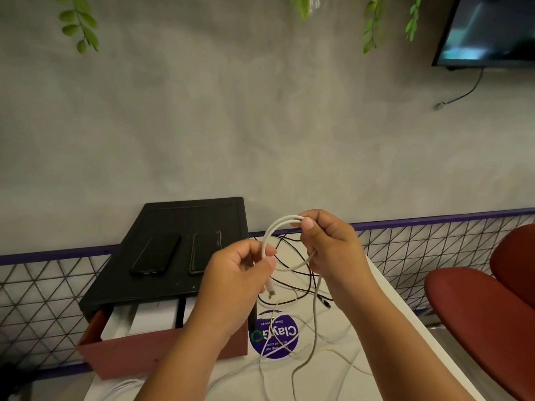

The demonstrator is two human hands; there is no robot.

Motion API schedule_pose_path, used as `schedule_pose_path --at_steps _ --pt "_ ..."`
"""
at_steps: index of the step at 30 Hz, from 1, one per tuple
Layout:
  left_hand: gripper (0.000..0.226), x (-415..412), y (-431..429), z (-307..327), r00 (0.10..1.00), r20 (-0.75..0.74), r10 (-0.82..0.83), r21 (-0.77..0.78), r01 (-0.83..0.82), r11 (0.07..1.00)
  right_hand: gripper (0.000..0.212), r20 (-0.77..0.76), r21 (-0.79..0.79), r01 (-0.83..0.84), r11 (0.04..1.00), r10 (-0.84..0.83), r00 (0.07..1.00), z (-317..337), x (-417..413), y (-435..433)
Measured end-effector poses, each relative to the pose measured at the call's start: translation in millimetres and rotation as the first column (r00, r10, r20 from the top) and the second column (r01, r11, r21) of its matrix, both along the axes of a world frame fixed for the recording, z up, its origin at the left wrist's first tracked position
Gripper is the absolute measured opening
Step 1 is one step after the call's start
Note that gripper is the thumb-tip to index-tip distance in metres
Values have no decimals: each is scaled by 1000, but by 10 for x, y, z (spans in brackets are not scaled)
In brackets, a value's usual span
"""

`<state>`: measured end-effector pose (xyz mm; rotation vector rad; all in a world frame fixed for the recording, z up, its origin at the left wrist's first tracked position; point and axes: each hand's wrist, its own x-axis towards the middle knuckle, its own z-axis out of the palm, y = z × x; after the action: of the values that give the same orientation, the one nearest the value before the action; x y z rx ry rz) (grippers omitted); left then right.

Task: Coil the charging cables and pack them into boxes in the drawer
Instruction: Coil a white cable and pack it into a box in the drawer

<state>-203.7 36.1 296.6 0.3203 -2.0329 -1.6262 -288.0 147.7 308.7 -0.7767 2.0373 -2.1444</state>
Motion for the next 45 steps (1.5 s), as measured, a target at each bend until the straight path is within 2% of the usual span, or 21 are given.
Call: schedule_pose_path --at_steps 3,6,9,12,15,18,20,27,31,34,37,41,45 --pt "28 15 -5 16 997 -55 52 -93 -57 994 27 37 -13 -24 1000 24 999 -1 43 5" --pt "27 24 5 41 992 -108 61 -59 -68 996 28 58 -31 -28 999 30 998 -12 76 -8" --pt "26 -1 -22 33 989 -129 73 65 -65 996 29 90 -50 -36 998 41 995 -57 120 -43" --pt "32 -10 -32 36 987 -158 16 270 27 963 27 87 -61 -41 997 47 995 -98 163 -62" --pt "27 12 -4 67 973 -218 -73 489 174 855 27 86 -61 -38 997 43 995 -120 184 -64" --pt "16 22 9 49 948 -287 -139 587 289 756 28 76 -74 -14 997 19 997 -131 190 -75" --pt "16 17 8 32 941 -303 -151 601 311 736 27 69 -82 14 997 -8 998 -142 193 -84" --pt "13 21 40 38 917 -340 -210 533 371 760 24 52 -97 35 995 -30 998 -180 230 -124" --pt "20 35 66 -4 935 -291 -203 482 326 813 26 25 -154 51 987 -47 999 -112 215 -101" --pt "28 67 80 -6 953 -255 -165 451 269 851 30 -35 -165 32 986 -39 999 -89 213 -83" --pt "39 100 68 13 962 -189 -196 445 261 857 32 -165 -83 16 996 -29 986 -94 211 -76" --pt "38 110 -2 67 941 -178 -286 571 336 749 37 -321 84 -26 996 52 946 -68 220 -49" --pt "25 116 -32 22 834 -384 -396 727 538 427 27 -341 58 -78 995 93 935 -21 246 -31"
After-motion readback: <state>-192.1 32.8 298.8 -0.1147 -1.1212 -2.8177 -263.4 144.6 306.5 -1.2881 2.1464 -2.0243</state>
